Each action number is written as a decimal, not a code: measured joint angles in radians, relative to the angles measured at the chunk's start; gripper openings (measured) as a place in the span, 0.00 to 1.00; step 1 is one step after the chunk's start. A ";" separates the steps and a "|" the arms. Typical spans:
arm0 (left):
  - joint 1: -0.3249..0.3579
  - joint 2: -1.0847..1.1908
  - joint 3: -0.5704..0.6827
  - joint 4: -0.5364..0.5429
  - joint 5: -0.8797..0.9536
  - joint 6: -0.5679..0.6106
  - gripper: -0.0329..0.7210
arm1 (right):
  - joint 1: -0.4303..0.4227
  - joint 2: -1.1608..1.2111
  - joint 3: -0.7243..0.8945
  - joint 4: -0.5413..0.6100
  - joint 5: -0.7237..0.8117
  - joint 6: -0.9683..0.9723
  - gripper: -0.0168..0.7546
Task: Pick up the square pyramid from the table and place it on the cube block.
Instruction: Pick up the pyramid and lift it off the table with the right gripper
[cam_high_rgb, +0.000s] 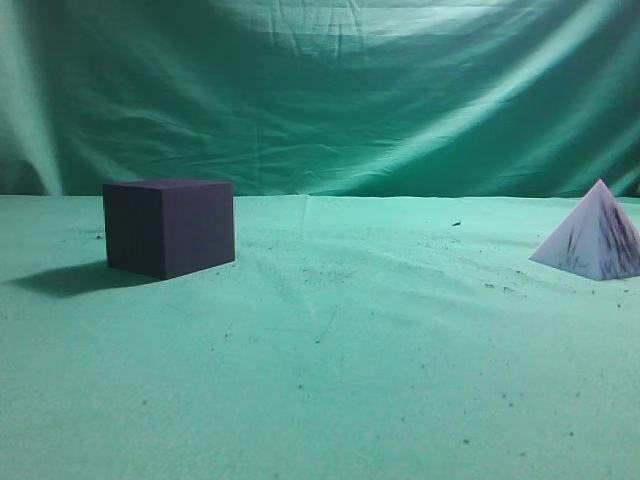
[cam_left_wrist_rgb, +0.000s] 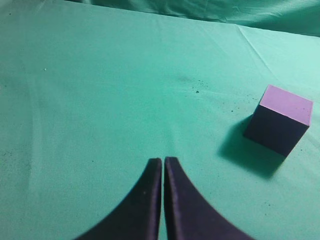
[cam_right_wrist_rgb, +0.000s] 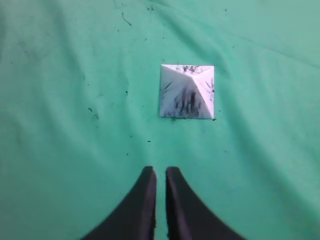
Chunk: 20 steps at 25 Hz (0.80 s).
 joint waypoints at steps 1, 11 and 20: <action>0.000 0.000 0.000 0.000 0.000 0.000 0.04 | 0.000 0.049 -0.017 0.000 -0.002 0.007 0.17; 0.000 0.000 0.000 0.000 0.000 0.000 0.04 | 0.000 0.429 -0.174 0.000 -0.049 0.059 0.86; 0.000 0.000 0.000 0.000 0.000 0.000 0.04 | 0.000 0.631 -0.248 -0.002 -0.078 0.063 0.79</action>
